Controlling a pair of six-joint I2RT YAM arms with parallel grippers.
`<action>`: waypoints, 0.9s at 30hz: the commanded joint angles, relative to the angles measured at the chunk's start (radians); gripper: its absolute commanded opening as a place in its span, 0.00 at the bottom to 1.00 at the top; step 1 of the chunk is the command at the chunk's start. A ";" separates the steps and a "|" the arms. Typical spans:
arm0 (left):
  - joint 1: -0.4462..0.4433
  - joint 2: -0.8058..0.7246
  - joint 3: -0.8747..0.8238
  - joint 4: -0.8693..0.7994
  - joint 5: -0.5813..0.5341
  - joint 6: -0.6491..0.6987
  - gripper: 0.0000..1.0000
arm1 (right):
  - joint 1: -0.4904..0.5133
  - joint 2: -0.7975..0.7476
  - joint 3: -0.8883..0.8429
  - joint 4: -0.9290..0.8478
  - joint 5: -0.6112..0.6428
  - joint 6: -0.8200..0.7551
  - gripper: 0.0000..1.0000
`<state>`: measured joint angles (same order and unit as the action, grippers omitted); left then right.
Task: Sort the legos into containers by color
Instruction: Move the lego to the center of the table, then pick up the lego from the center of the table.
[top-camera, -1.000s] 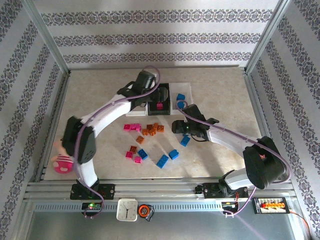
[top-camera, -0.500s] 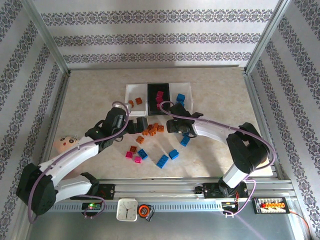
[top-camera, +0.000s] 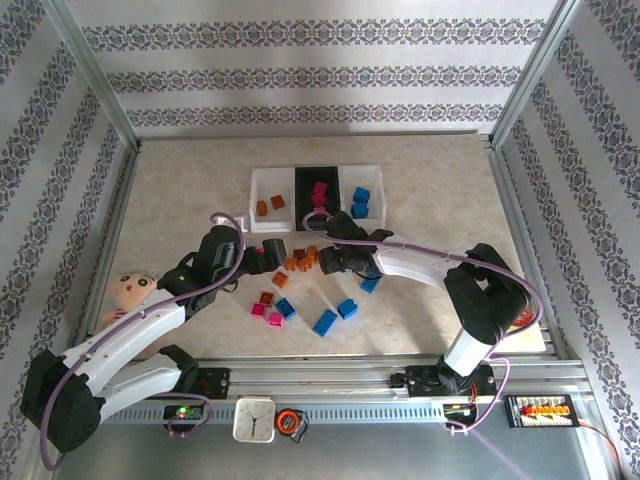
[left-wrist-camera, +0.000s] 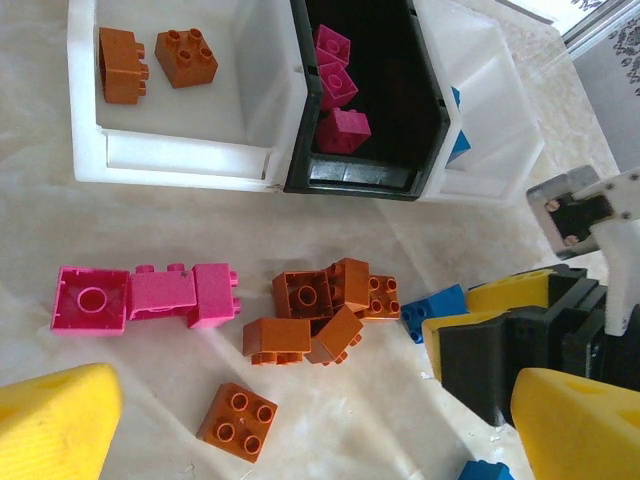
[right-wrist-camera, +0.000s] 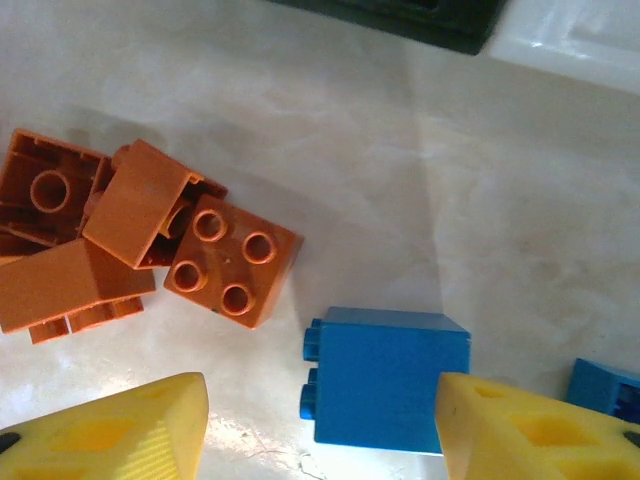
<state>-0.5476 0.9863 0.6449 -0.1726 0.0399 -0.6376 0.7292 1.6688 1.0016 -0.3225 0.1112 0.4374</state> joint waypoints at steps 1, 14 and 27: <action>0.005 -0.008 -0.016 -0.024 -0.023 -0.014 1.00 | -0.010 -0.050 0.012 -0.038 0.085 -0.007 0.64; 0.005 -0.012 -0.020 -0.050 -0.050 -0.019 0.99 | -0.024 0.108 0.043 -0.003 -0.011 -0.017 0.54; 0.006 -0.050 -0.048 -0.070 -0.075 -0.021 1.00 | -0.074 -0.132 -0.029 0.010 -0.048 -0.044 0.25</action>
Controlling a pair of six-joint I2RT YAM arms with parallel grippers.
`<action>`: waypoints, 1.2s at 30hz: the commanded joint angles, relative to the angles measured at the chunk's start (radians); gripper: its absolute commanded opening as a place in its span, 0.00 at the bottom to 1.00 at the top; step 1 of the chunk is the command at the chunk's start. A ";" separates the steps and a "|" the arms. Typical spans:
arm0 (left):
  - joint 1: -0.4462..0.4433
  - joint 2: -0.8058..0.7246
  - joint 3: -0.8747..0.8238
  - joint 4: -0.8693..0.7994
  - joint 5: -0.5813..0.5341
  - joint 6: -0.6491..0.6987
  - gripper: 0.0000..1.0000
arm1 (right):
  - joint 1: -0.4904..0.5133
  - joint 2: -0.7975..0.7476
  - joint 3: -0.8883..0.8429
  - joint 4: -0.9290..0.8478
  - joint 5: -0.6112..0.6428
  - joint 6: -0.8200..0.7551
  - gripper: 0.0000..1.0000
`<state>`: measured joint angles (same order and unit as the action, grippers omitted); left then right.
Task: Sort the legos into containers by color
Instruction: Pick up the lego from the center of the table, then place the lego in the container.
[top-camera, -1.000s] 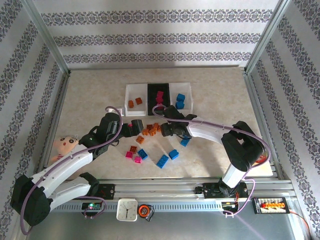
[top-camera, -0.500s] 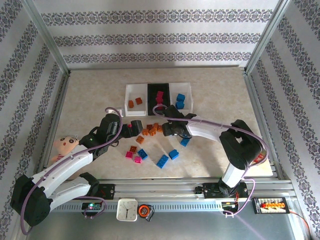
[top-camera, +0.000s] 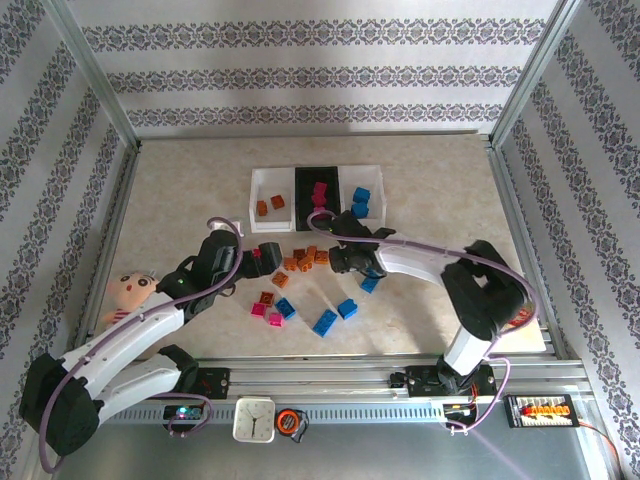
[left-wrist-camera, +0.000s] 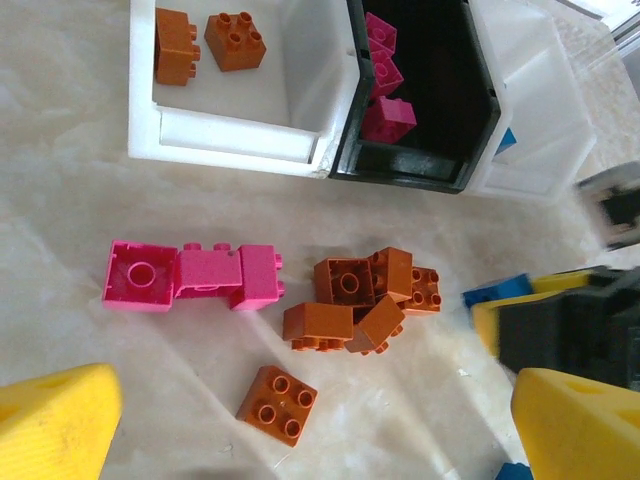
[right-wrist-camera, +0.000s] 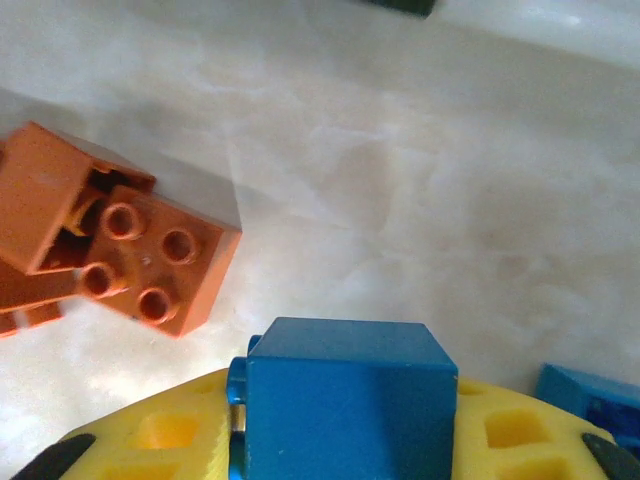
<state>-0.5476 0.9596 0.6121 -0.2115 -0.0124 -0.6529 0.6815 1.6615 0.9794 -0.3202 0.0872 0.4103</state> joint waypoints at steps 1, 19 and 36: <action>0.006 -0.026 -0.019 -0.035 -0.024 -0.005 1.00 | -0.037 -0.152 0.001 0.004 -0.029 -0.019 0.25; 0.006 -0.083 -0.090 -0.065 0.008 -0.042 1.00 | -0.251 0.261 0.564 -0.103 0.065 0.001 0.26; 0.011 0.108 0.003 -0.112 0.052 0.059 0.94 | -0.246 0.228 0.535 -0.092 0.012 0.040 0.64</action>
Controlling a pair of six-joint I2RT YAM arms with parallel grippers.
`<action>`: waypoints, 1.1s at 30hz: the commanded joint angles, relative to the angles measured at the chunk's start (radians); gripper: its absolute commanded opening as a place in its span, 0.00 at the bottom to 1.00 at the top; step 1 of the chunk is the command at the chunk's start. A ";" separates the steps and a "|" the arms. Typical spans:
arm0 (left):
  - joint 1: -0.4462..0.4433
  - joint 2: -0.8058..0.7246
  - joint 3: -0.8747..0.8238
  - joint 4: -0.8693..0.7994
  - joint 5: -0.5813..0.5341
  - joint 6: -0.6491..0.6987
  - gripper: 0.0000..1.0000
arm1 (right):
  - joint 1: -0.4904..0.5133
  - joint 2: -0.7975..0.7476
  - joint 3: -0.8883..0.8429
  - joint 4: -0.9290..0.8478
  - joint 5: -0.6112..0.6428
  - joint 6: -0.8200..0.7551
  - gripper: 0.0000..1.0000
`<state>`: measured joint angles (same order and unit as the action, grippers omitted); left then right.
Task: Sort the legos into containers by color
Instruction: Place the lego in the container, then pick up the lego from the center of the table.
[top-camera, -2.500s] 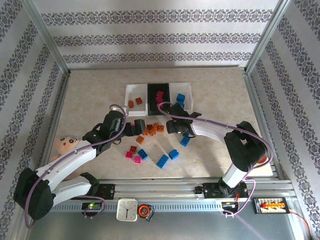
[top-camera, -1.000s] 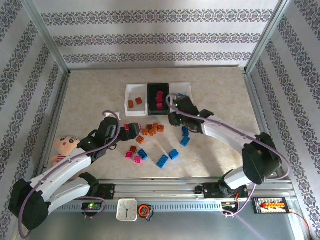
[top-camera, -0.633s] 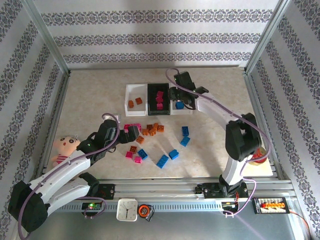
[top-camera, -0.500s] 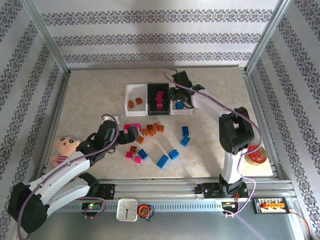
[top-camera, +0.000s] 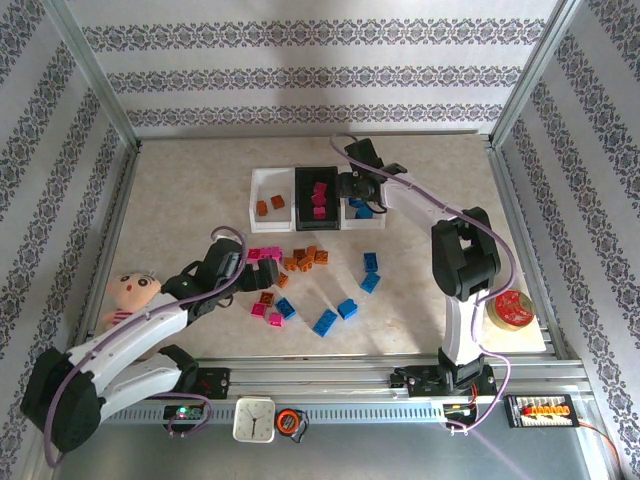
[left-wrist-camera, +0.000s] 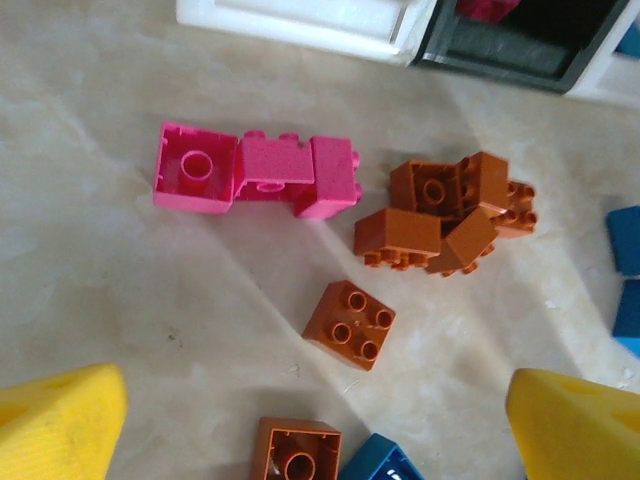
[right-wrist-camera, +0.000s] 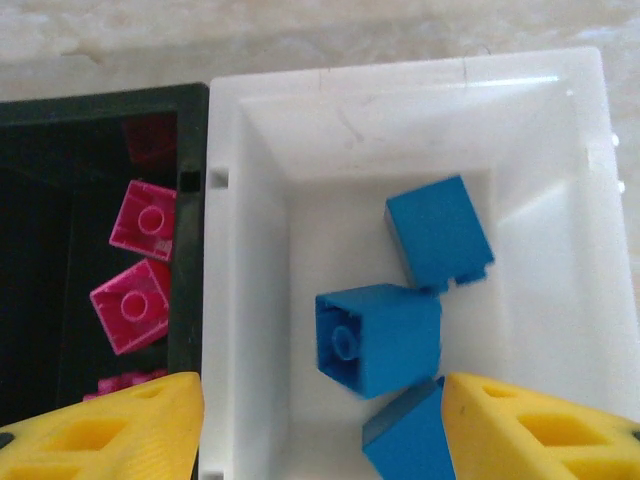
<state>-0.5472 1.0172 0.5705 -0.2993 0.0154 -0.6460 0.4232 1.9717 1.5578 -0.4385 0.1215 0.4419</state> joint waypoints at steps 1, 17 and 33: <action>0.012 0.080 0.056 -0.019 0.017 0.058 0.93 | 0.017 -0.097 -0.062 0.034 -0.027 0.007 0.64; 0.196 0.417 0.125 0.165 0.045 0.074 0.64 | 0.035 -0.279 -0.288 0.110 -0.049 0.015 0.64; 0.197 0.625 0.267 0.169 -0.052 0.136 0.53 | 0.023 -0.300 -0.309 0.124 -0.056 0.024 0.64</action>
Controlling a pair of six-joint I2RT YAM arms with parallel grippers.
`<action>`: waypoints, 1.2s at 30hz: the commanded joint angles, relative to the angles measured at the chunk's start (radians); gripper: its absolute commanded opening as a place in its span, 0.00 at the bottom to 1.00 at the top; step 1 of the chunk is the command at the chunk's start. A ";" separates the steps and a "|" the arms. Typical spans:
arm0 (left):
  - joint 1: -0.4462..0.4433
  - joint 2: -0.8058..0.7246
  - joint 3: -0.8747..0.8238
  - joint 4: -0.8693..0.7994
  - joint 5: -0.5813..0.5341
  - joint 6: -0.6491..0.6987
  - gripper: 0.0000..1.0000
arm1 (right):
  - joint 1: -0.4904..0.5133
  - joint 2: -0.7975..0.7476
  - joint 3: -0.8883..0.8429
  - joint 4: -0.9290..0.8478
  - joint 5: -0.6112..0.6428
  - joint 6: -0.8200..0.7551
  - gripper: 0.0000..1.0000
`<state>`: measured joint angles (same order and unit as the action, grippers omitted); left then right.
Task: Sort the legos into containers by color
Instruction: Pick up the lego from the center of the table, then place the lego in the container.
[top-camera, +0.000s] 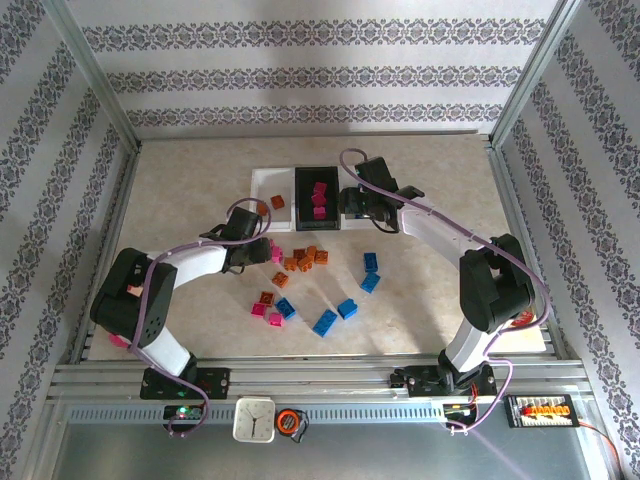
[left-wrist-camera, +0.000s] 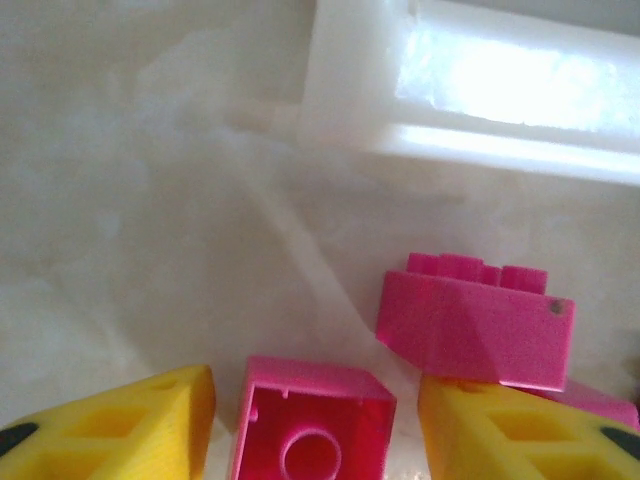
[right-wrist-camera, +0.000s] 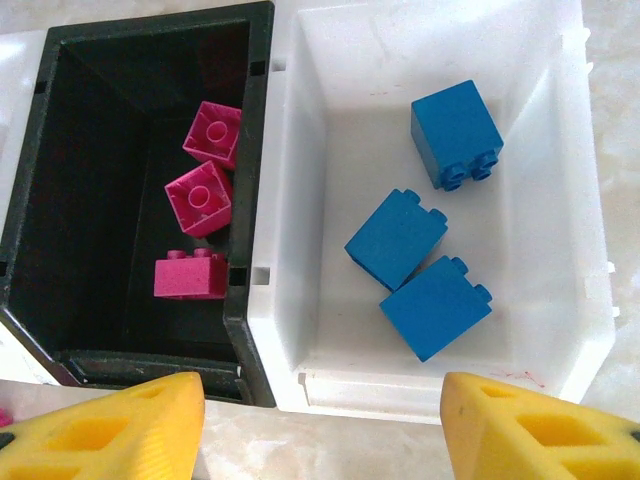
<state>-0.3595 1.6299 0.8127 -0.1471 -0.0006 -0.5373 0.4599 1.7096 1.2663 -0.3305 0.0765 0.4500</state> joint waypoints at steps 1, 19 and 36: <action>0.009 0.012 0.022 0.015 -0.036 0.027 0.50 | -0.013 -0.040 -0.019 0.017 -0.011 0.016 0.64; -0.061 -0.274 0.082 -0.139 0.036 0.017 0.25 | -0.024 -0.113 -0.115 0.057 -0.017 0.044 0.64; -0.144 0.439 0.913 -0.214 0.060 0.075 0.25 | -0.013 -0.420 -0.455 0.047 -0.044 0.074 0.64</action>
<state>-0.5022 2.0266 1.6257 -0.2825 0.0681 -0.5003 0.4412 1.3380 0.8528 -0.2722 0.0536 0.5030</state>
